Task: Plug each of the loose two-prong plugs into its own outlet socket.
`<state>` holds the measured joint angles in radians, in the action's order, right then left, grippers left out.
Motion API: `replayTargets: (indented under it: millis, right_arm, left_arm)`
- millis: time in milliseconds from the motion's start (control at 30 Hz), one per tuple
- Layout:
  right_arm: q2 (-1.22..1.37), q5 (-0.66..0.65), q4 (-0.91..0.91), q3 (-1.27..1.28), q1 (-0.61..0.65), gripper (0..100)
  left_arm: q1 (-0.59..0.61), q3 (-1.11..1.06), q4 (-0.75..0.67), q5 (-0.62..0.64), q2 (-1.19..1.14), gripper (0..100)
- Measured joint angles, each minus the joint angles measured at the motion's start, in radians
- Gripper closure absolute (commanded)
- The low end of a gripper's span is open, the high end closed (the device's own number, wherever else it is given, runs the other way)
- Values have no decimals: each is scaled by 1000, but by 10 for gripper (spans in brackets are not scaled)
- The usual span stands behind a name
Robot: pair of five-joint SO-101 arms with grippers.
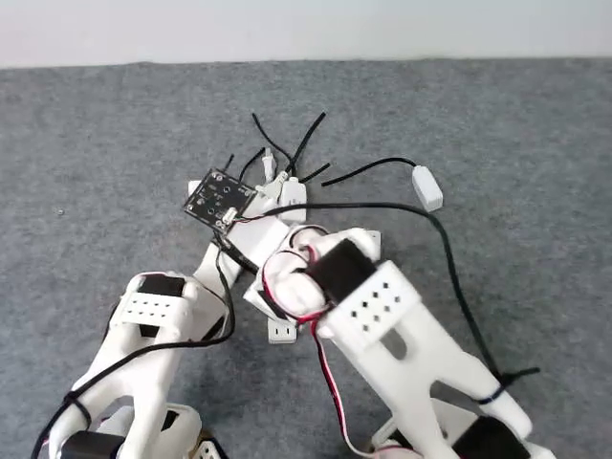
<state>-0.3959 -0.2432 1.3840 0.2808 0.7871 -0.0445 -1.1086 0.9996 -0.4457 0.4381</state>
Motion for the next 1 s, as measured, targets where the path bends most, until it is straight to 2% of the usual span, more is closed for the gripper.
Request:
replayTargets:
  millis: [167,400,533,633,767,1000]
  right_arm:
    - [35,9,-89,51,3,990]
    - [74,57,-112,54,3,990]
    - [77,91,-114,54,-6,990]
    - [77,83,-127,77,-8,990]
    - [78,-6,-186,153,-11,990]
    - [80,-258,-327,322,-34,990]
  left_arm:
    - [-2,-34,11,-46,32,988]
    - [-20,-167,11,-68,255,987]
    - [-21,-212,-26,25,338,985]
    - [28,-212,-57,114,361,985]
    - [52,-212,-63,132,364,985]
    - [60,-212,-64,137,364,985]
